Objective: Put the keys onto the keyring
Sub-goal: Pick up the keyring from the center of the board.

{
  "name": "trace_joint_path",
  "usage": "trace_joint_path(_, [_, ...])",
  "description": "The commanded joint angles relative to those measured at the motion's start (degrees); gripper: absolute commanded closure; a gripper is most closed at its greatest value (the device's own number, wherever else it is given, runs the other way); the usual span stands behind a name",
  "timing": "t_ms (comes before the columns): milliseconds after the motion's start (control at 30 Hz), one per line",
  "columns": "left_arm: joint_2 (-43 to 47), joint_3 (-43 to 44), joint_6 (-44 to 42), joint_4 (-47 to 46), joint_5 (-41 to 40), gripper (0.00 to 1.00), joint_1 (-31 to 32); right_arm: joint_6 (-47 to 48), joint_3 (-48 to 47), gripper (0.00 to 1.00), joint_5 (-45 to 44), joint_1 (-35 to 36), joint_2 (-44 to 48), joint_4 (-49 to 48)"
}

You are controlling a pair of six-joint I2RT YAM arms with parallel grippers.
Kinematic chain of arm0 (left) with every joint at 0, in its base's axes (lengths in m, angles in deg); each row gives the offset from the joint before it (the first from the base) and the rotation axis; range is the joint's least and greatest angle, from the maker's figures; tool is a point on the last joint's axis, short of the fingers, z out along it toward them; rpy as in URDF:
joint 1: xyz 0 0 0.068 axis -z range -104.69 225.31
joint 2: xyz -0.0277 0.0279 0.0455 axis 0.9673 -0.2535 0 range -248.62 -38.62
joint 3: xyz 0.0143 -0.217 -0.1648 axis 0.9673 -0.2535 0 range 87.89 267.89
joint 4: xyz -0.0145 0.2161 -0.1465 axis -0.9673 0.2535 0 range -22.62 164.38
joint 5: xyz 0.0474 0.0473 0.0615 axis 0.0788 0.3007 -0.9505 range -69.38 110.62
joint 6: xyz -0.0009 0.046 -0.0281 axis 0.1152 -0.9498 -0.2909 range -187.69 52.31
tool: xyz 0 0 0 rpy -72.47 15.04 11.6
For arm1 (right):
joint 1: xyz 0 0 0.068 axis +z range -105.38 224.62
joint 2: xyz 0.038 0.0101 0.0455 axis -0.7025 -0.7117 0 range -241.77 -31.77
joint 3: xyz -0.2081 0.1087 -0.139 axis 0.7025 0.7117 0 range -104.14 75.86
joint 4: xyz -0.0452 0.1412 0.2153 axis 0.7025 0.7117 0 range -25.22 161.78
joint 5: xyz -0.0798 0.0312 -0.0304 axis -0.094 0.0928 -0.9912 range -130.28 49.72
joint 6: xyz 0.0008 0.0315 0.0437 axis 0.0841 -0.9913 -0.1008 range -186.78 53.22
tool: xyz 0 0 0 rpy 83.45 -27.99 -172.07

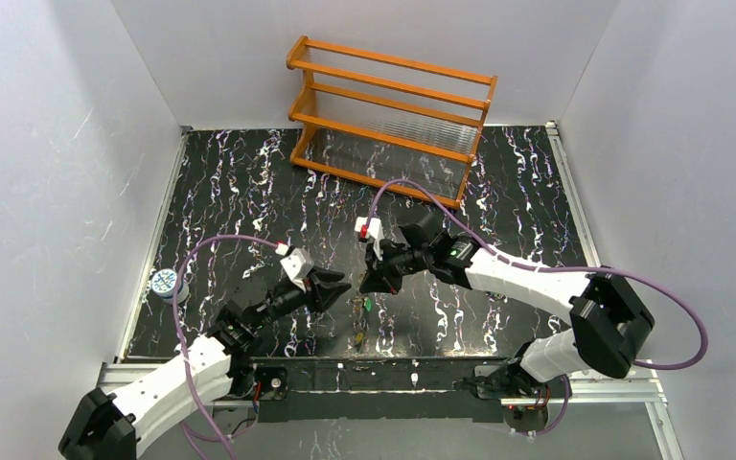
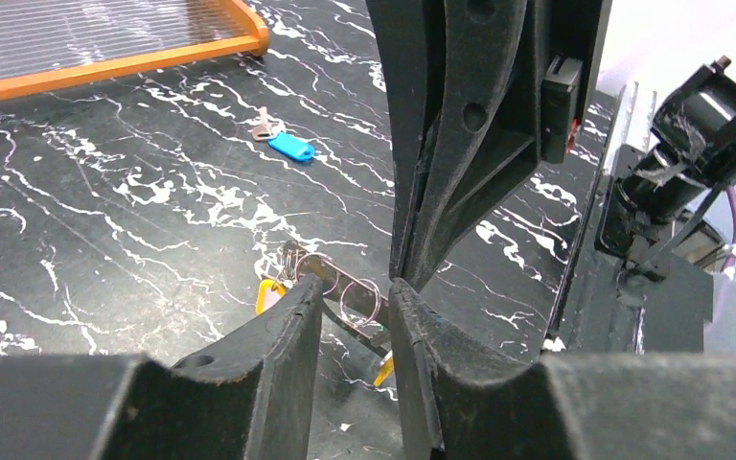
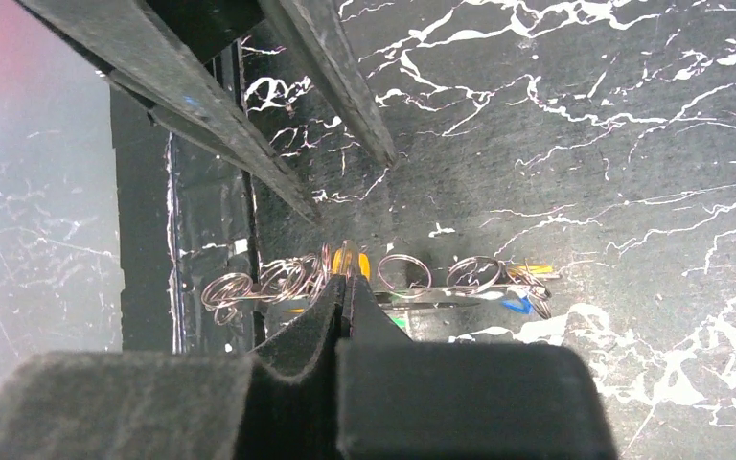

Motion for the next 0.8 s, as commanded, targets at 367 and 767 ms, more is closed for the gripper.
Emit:
trace_joint_path(367, [-10.2, 4.7, -10.5, -5.0, 12.0, 0.72, 1.4, 5.0, 0.0, 0.99, 5.9, -0.1, 3.9, -3.6])
trace_joint_path(767, [-7.7, 4.8, -10.7, -2.0, 8.3, 0.71, 2.2, 5.1, -0.3, 0.99, 5.5, -0.1, 4.4, -1.8])
